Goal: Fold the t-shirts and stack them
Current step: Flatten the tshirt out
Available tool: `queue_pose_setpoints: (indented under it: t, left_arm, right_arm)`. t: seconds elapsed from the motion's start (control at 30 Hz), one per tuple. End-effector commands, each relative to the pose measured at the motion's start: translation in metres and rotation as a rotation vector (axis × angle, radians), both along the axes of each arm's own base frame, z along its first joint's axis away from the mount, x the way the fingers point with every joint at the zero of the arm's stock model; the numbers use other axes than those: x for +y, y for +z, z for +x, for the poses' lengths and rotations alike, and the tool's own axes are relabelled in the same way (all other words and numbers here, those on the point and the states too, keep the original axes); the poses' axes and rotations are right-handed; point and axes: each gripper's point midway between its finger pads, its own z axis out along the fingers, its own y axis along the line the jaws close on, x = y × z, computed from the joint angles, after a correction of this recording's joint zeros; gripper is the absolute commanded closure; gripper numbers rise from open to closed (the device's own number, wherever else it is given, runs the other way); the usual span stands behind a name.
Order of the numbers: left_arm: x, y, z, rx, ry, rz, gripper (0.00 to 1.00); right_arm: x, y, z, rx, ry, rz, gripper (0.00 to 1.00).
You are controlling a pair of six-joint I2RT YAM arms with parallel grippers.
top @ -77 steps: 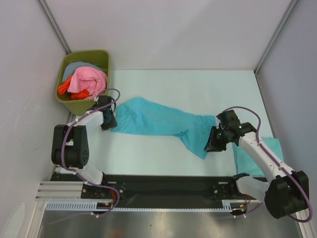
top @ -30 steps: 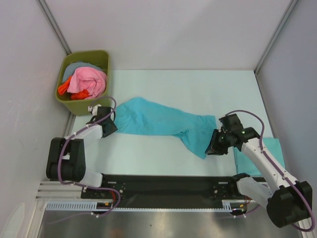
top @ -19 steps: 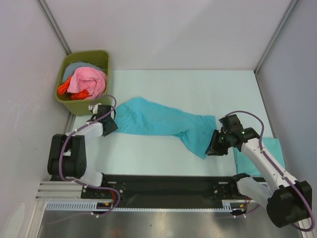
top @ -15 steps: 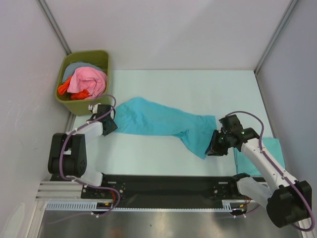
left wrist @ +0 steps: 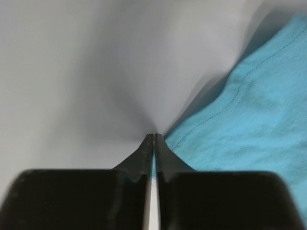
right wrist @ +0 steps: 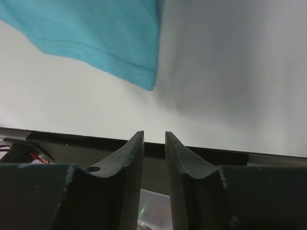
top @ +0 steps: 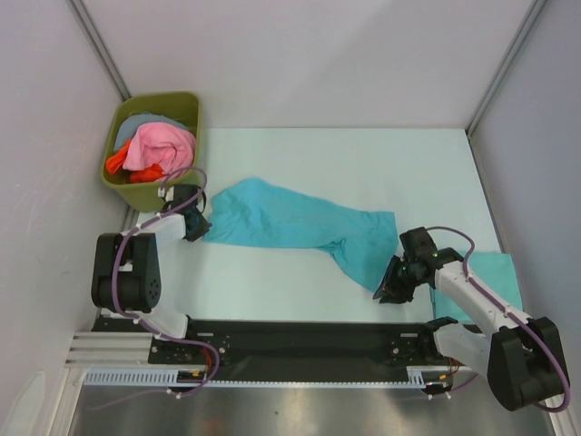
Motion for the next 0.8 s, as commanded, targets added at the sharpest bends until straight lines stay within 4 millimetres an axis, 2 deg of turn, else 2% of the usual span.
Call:
queue_pose_setpoints:
  t: [0.0,0.07,0.2,0.43,0.47,0.53,0.77]
  left_arm:
    - [-0.006,-0.013,-0.019,0.083,-0.025,-0.032,0.86]
    - [-0.005,-0.012,-0.026,0.082,-0.026,-0.028,0.76]
    - [-0.007,-0.001,-0.029,0.044,-0.031,-0.034,0.65]
    - [-0.001,0.004,-0.037,0.036,-0.016,-0.009,0.64]
    - [0.0,0.009,-0.038,0.018,-0.011,-0.003,0.59]
    - [0.002,0.014,-0.037,0.002,-0.004,0.005,0.55]
    - [-0.001,0.027,-0.026,-0.034,0.003,-0.012,0.51]
  right_arm:
    - [0.006,-0.002,0.015,-0.036,-0.086,0.029,0.69]
    - [0.007,-0.003,0.014,-0.035,-0.089,0.037,0.69]
    - [0.01,-0.002,0.013,-0.037,-0.089,0.056,0.69]
    - [0.01,-0.003,0.01,-0.042,-0.082,0.068,0.69]
    - [0.011,-0.004,0.009,-0.038,-0.08,0.07,0.69]
    - [0.013,-0.004,0.009,-0.038,-0.076,0.08,0.69]
    - [0.014,-0.003,0.009,-0.039,-0.07,0.092,0.69]
